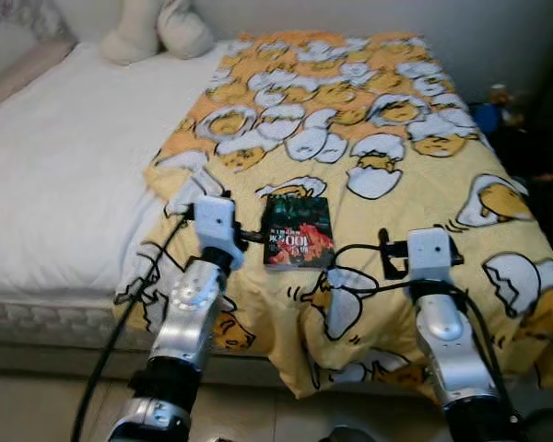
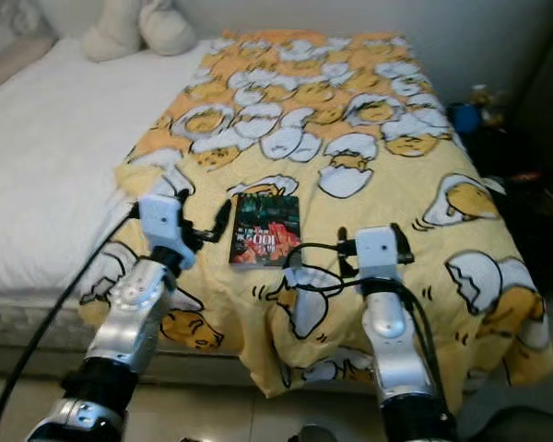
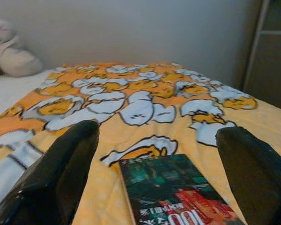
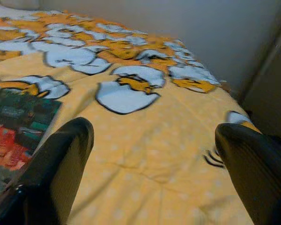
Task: Clean up the room
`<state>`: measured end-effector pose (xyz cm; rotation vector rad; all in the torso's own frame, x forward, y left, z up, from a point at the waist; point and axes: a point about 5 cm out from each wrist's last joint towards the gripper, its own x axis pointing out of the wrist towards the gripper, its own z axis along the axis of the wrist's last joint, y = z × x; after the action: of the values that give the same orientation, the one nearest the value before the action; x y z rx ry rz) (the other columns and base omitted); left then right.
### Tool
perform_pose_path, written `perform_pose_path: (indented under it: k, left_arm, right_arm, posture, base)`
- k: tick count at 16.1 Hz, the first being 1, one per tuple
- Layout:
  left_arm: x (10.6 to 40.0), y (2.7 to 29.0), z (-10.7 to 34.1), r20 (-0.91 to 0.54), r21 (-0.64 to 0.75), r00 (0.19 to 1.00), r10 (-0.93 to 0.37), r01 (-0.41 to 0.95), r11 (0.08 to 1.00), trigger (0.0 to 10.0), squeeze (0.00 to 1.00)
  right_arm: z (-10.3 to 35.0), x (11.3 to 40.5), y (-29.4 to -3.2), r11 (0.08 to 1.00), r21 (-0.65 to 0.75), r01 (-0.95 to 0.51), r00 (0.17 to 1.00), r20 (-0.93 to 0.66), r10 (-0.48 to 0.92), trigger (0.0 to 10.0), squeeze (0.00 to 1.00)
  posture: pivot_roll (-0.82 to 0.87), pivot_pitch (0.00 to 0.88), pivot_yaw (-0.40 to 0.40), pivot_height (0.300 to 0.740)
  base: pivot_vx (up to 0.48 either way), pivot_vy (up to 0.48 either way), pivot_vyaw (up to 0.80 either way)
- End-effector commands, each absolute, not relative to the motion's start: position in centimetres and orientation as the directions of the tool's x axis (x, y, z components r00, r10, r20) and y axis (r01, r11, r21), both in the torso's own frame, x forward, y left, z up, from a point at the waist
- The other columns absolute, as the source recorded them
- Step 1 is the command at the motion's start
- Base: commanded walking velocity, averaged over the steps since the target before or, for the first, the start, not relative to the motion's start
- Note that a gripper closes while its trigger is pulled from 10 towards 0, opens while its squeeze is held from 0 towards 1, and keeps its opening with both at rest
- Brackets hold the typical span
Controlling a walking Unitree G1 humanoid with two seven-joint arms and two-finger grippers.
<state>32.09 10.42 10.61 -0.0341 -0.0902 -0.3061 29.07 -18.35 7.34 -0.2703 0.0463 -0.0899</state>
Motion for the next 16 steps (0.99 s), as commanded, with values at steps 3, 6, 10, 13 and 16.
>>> perform_pose_path:
  k: [3, 6, 10, 13, 16]
  left_arm:
    - [32.88, 11.13, 11.05, 0.09, -0.006, 0.961, -0.26, 0.262, 0.965, 10.0, 0.0]
    - [32.8, 11.13, 11.46, 0.126, -0.03, 0.95, -0.284, 0.29, 0.957, 10.0, 0.0]
    - [32.7, 10.84, 11.54, 0.133, -0.029, 0.949, -0.285, 0.291, 0.956, 10.0, 0.0]
    - [32.68, 11.23, 11.22, 0.119, -0.073, 0.96, -0.254, 0.263, 0.962, 10.0, 0.0]
    - [32.55, 11.25, 11.05, 0.114, -0.09, 0.962, -0.247, 0.258, 0.962, 10.0, 0.0]
  right_arm:
    - [7.82, 29.42, -18.18, 0.965, -0.25, 0.083, 0.996, -0.014, -0.089, 10.0, 0.0]
    - [7.97, 29.6, -17.96, 0.966, -0.249, 0.076, 0.997, -0.008, -0.081, 10.0, 0.0]
    - [7.86, 29.37, -17.5, 0.969, -0.239, 0.071, 0.997, -0.005, -0.074, 10.0, 0.0]
    - [7.86, 29.43, -17.68, 0.969, -0.238, 0.072, 0.997, -0.009, -0.077, 10.0, 0.0]
    - [8.06, 29.72, -17.76, 0.969, -0.235, 0.074, 0.997, -0.008, -0.078, 10.0, 0.0]
  posture:
    - [-0.2, 0.0, 0.084, 0.723]
    - [-0.2, 0.0, 0.09, 0.723]
    - [-0.2, 0.0, 0.09, 0.723]
    - [-0.19, 0.0, 0.084, 0.723]
    - [-0.19, 0.0, 0.079, 0.723]
  base:
    - [0.0, 0.0, -0.23]
    - [0.0, 0.0, 0.0]
    - [0.406, 0.144, 0.0]
    - [0.419, 0.092, 0.0]
    - [0.386, 0.285, 0.0]
